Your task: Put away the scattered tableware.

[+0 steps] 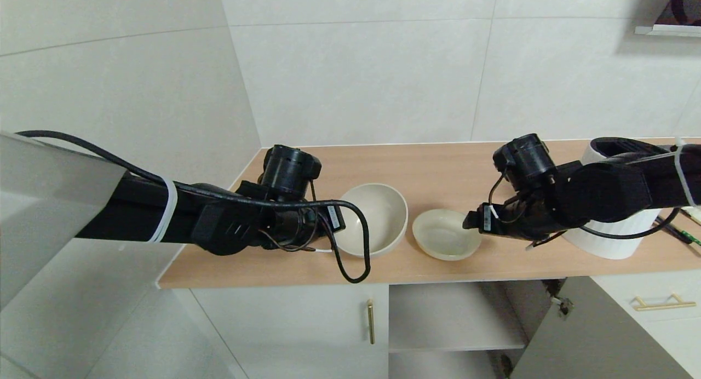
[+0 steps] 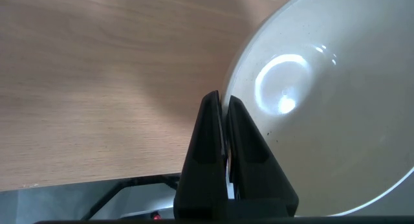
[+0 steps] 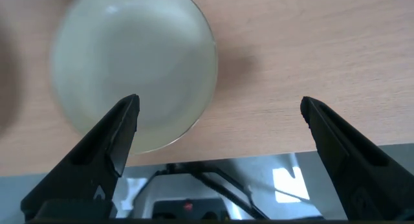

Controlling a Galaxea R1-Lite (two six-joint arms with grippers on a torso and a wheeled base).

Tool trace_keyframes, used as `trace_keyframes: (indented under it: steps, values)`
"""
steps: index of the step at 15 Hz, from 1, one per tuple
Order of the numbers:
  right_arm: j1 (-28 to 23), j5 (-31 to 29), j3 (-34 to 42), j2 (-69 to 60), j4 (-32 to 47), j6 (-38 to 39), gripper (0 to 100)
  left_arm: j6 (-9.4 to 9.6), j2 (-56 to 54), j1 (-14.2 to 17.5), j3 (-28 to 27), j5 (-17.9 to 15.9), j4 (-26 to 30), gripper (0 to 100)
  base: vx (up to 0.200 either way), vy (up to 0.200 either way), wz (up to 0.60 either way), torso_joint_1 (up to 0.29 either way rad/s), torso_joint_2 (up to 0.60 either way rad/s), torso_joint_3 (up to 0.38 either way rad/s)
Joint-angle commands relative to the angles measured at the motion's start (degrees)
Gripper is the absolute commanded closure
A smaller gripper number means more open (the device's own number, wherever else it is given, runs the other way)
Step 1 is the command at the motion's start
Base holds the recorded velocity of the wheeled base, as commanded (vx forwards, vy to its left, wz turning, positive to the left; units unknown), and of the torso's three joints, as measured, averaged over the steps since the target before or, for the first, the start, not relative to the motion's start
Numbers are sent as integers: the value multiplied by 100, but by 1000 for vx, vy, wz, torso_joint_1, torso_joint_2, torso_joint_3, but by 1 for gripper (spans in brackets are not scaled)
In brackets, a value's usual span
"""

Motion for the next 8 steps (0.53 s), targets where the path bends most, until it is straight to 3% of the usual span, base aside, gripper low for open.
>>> trace_keyframes:
  steps: [1,8]
  values:
    - [4,-8,-12,309,1,-66,0,-2,-34,-1,-1,4,-1,100,0,0,0,0,0,0]
    - [4,-8,-100,696,-272,-13,0,-11,-69,-10,17,4,-1,100,0,0,0,0,0,0]
